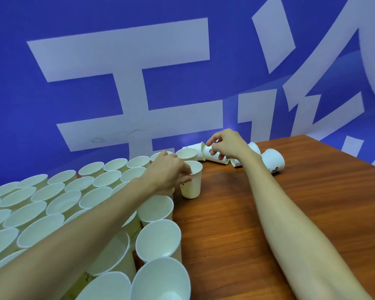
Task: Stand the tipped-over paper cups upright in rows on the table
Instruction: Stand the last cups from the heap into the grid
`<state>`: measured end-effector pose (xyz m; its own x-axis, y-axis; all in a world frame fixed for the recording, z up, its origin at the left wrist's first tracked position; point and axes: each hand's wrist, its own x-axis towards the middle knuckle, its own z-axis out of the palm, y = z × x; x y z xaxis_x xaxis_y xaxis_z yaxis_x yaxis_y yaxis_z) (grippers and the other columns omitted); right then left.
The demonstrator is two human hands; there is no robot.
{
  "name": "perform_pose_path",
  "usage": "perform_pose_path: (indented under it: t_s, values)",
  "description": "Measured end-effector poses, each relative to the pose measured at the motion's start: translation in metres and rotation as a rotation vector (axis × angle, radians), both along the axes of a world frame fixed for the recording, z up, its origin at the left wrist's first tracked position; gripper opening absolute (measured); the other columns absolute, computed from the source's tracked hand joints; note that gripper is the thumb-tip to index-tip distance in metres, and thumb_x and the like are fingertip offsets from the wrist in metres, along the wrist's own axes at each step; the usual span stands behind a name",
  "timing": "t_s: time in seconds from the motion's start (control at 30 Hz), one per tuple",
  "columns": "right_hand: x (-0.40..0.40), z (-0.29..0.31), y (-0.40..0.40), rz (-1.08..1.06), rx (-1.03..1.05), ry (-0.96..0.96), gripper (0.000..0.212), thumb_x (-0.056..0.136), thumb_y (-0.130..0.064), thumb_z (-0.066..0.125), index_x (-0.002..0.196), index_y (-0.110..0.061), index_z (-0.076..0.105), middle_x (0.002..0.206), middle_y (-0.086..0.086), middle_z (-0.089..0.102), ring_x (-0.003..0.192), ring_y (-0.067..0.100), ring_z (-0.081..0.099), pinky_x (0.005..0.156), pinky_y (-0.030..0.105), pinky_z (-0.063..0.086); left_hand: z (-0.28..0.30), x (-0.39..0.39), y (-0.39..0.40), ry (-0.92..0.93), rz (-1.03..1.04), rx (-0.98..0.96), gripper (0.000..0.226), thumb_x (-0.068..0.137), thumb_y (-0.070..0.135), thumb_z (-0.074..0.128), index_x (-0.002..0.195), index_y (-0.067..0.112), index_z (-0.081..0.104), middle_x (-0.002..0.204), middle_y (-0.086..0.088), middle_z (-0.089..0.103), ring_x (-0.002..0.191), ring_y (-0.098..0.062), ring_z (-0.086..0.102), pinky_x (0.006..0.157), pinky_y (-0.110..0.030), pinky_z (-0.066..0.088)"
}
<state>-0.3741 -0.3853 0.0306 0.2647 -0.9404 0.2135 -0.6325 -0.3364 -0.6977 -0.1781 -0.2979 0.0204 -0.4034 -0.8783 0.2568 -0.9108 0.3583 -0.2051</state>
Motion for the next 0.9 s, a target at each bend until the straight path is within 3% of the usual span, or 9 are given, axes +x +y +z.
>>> perform_pose_path:
  t_s: [0.33, 0.53, 0.63, 0.73, 0.83, 0.9]
  values:
    - [0.008, -0.005, -0.001, -0.001, 0.015, -0.071, 0.029, 0.081, -0.001, 0.056, 0.095, -0.021, 0.072, 0.082, -0.001, 0.068, 0.059, 0.017, 0.065, 0.052, 0.021, 0.044, -0.003, 0.002, -0.004, -0.003, 0.041, 0.006, 0.03, 0.094, 0.045, 0.055, 0.118, 0.032, 0.067, 0.108, 0.006, 0.07, 0.1, -0.014, 0.059, 0.096, -0.033, 0.036]
    - [0.013, -0.002, -0.002, -0.08, -0.04, -0.231, 0.024, 0.082, -0.008, 0.057, 0.095, -0.02, 0.072, 0.077, -0.003, 0.071, 0.052, 0.016, 0.062, 0.049, 0.015, 0.036, 0.01, 0.007, 0.002, 0.249, 0.04, 0.067, 0.036, 0.094, 0.046, 0.052, 0.123, 0.027, 0.063, 0.116, 0.009, 0.068, 0.099, -0.009, 0.061, 0.086, -0.031, 0.052]
    - [0.024, -0.005, -0.012, -0.103, -0.036, -0.298, 0.02, 0.084, -0.015, 0.056, 0.092, -0.023, 0.072, 0.08, -0.001, 0.073, 0.048, 0.015, 0.06, 0.05, 0.018, 0.046, 0.024, 0.017, 0.004, 0.346, 0.026, 0.036, 0.029, 0.097, 0.038, 0.052, 0.118, 0.023, 0.066, 0.116, 0.006, 0.068, 0.087, -0.005, 0.059, 0.075, -0.02, 0.047]
    - [0.036, -0.014, -0.031, -0.15, -0.068, -0.264, 0.018, 0.082, -0.022, 0.056, 0.086, -0.029, 0.071, 0.077, -0.004, 0.072, 0.046, 0.015, 0.062, 0.069, 0.034, 0.058, 0.031, 0.024, 0.002, 0.357, 0.026, 0.049, 0.028, 0.097, 0.033, 0.053, 0.118, 0.021, 0.067, 0.116, 0.004, 0.068, 0.087, -0.003, 0.056, 0.074, -0.016, 0.041]
    - [0.046, -0.023, -0.053, -0.22, -0.056, -0.139, 0.026, 0.082, -0.021, 0.057, 0.104, -0.027, 0.069, 0.082, 0.0, 0.07, 0.068, 0.022, 0.067, 0.069, 0.032, 0.052, 0.03, 0.028, -0.003, 0.334, 0.023, 0.074, 0.028, 0.097, 0.031, 0.053, 0.119, 0.02, 0.067, 0.116, 0.004, 0.069, 0.089, -0.003, 0.056, 0.077, -0.016, 0.043]
    - [0.05, -0.029, -0.067, -0.259, -0.043, -0.065, 0.035, 0.084, -0.021, 0.06, 0.119, -0.022, 0.063, 0.096, 0.005, 0.069, 0.089, 0.025, 0.066, 0.071, 0.03, 0.044, 0.027, 0.032, -0.007, 0.332, 0.025, 0.086, 0.028, 0.097, 0.031, 0.053, 0.119, 0.02, 0.067, 0.116, 0.004, 0.069, 0.09, -0.004, 0.058, 0.077, -0.015, 0.044]
